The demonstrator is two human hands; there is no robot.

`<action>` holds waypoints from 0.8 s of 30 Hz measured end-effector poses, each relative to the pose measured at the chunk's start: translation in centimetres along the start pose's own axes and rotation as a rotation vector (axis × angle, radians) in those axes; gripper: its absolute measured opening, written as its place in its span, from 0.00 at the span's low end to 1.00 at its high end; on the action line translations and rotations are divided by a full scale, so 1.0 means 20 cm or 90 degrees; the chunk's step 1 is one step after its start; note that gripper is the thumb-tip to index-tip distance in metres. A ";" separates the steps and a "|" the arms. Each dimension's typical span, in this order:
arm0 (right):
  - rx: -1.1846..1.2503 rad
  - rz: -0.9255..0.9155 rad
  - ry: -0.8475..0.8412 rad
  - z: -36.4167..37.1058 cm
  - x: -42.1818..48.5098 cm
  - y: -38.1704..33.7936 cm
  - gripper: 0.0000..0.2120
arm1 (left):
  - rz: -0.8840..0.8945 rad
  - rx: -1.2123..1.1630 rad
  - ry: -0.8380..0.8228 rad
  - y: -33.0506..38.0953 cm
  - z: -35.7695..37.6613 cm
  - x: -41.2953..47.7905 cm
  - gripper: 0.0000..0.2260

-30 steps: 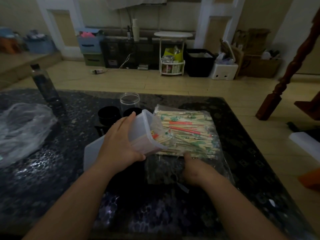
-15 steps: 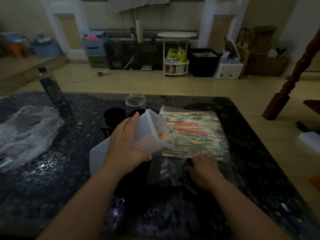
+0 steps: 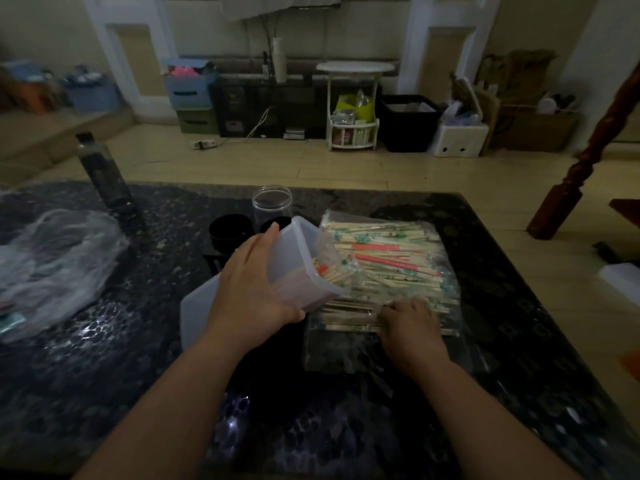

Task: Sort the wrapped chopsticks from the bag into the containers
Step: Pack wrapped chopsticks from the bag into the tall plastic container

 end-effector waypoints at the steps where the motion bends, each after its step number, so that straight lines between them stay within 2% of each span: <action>1: 0.008 -0.008 0.002 0.00 0.00 -0.01 0.17 | 0.001 0.003 0.000 0.00 0.00 0.00 0.59; 10: 0.021 -0.027 0.012 -0.03 -0.01 -0.04 0.12 | 0.006 0.008 -0.003 0.01 0.02 0.00 0.58; 17: 0.009 -0.012 0.004 -0.02 -0.02 -0.01 0.12 | -0.002 0.012 -0.009 0.00 0.03 0.01 0.58; 24: -0.007 0.000 0.012 -0.03 -0.02 -0.01 0.07 | -0.005 0.010 -0.007 -0.01 0.02 0.01 0.59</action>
Point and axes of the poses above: each hand's wrist, its own x-axis towards the middle knuckle, its own z-axis out of the palm, y = z × x, the point moved 8 cm from there along x, towards the middle knuckle, and after that the axes turned 1 degree about -z, right-handed, at the moved point
